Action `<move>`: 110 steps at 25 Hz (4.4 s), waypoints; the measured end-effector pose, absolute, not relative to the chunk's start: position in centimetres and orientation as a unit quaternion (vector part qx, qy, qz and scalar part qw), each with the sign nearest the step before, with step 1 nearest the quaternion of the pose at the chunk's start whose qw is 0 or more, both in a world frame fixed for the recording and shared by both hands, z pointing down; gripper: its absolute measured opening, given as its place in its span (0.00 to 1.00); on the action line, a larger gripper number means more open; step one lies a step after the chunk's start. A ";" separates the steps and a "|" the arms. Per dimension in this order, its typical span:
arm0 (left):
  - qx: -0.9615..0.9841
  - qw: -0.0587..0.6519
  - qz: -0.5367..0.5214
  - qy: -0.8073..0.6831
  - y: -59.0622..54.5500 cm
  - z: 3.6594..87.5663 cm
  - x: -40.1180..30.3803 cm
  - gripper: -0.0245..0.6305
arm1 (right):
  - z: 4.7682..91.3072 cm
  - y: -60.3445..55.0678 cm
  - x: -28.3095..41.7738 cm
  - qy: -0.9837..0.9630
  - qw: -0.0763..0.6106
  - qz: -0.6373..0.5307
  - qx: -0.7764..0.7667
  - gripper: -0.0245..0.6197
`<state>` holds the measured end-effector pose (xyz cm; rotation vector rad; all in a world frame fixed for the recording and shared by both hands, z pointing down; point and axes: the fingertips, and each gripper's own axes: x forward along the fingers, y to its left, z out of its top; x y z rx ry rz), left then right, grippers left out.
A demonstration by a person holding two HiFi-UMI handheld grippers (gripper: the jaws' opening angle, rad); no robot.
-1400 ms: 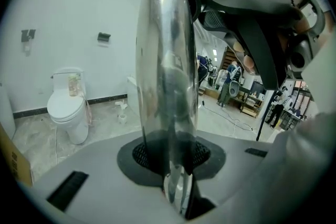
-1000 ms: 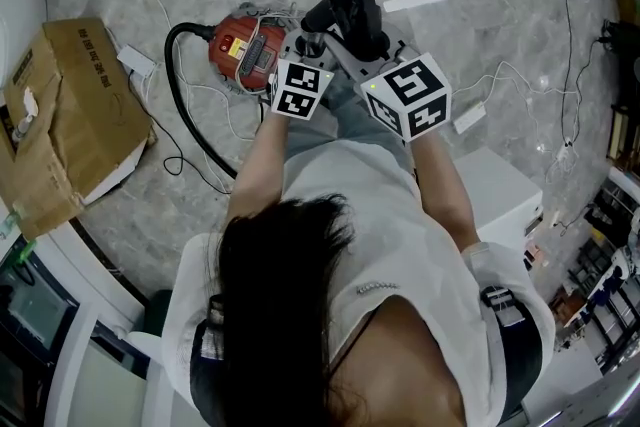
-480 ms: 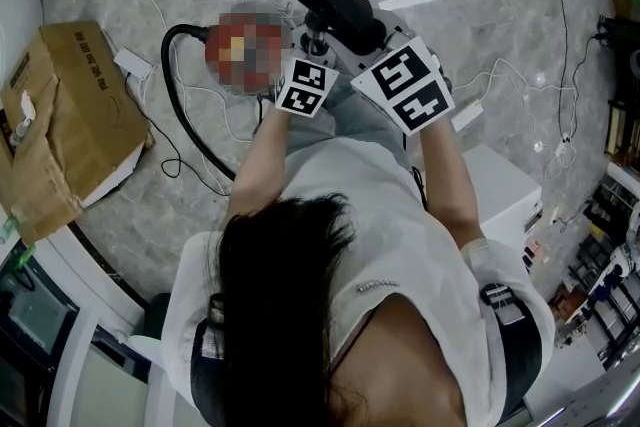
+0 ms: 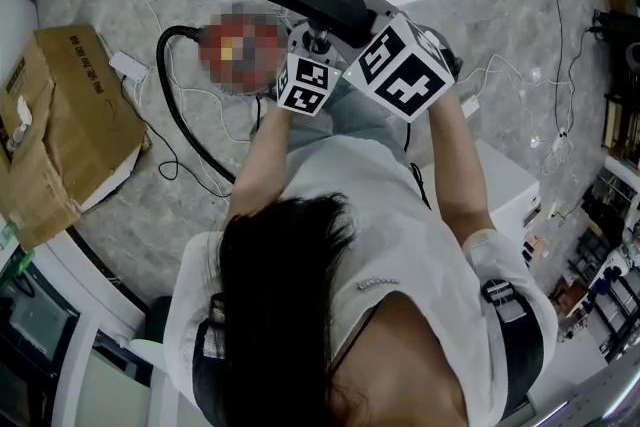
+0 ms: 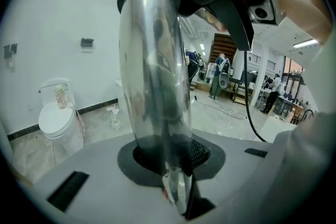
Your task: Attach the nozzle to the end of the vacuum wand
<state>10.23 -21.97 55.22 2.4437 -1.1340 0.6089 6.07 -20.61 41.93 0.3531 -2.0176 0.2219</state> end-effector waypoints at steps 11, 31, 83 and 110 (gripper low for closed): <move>0.870 0.194 0.221 -0.397 -22.0 55.5 9.6 0.16 | 42.6 -20.3 5.4 -0.829 0.532 0.120 0.121 0.18; 0.856 0.231 0.237 -0.397 -20.1 58.0 9.2 0.15 | 44.8 -18.4 4.4 -0.834 0.534 0.111 0.083 0.19; 0.823 0.273 0.235 -0.439 -28.4 60.3 -0.1 0.15 | 38.6 -25.3 11.8 -0.883 0.072 0.236 0.399 0.60; 0.822 0.275 0.219 -0.447 -29.5 60.7 0.4 0.15 | 44.7 -22.3 11.6 -0.857 0.073 0.333 0.387 0.60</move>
